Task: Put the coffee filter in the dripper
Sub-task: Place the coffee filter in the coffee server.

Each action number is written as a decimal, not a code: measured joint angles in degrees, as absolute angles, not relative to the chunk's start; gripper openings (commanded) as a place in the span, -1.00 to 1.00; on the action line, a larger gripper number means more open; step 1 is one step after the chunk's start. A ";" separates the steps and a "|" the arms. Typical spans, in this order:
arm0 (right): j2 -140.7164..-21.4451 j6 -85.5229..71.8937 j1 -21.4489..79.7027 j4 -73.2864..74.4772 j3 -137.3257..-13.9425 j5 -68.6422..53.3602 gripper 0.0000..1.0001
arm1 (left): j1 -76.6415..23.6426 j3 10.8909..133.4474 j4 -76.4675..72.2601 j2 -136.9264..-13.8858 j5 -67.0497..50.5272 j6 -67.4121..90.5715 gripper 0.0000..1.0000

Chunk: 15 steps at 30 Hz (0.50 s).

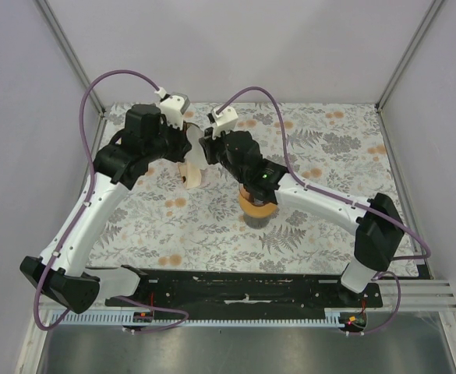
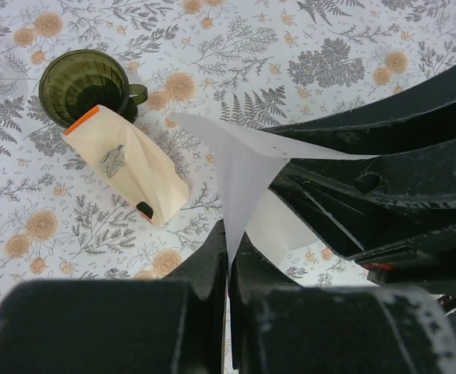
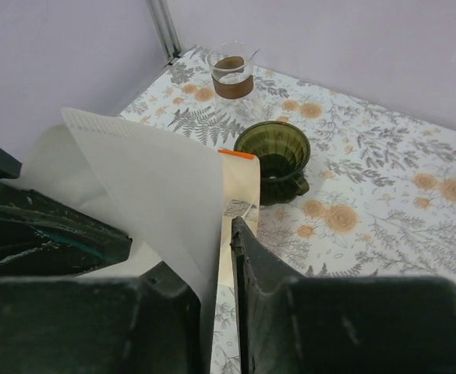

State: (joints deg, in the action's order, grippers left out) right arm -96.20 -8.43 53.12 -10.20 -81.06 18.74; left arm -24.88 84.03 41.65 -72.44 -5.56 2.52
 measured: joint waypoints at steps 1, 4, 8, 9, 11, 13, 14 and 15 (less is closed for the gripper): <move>-96.38 -8.67 53.10 -10.07 -81.06 18.85 -0.85 | -24.88 84.05 41.63 -72.44 -5.50 2.52 -0.96; -96.42 -9.23 53.01 -9.61 -81.03 19.86 -1.00 | -24.88 84.07 41.65 -72.42 -3.73 2.52 -0.96; -95.74 -9.21 53.01 -10.46 -79.72 22.96 -1.00 | -24.91 84.07 41.58 -72.38 1.52 1.89 -0.96; -95.57 -9.02 53.12 -10.70 -79.35 23.35 -1.00 | -25.12 84.07 41.52 -72.38 2.52 1.43 -0.96; -95.31 -8.64 53.43 -10.90 -79.13 24.12 -1.00 | -25.76 84.07 41.34 -72.38 4.14 0.49 -0.96; -95.29 -8.27 53.54 -11.27 -79.13 24.27 -1.00 | -26.15 84.07 40.97 -72.36 5.10 -0.36 -0.95; -95.29 -8.25 53.54 -11.46 -79.13 24.23 -1.00 | -26.28 84.07 40.80 -72.34 5.34 -0.62 -0.85; -95.29 -8.25 53.54 -11.53 -79.13 24.23 -1.00 | -26.52 84.07 40.60 -72.31 5.48 -1.04 -0.73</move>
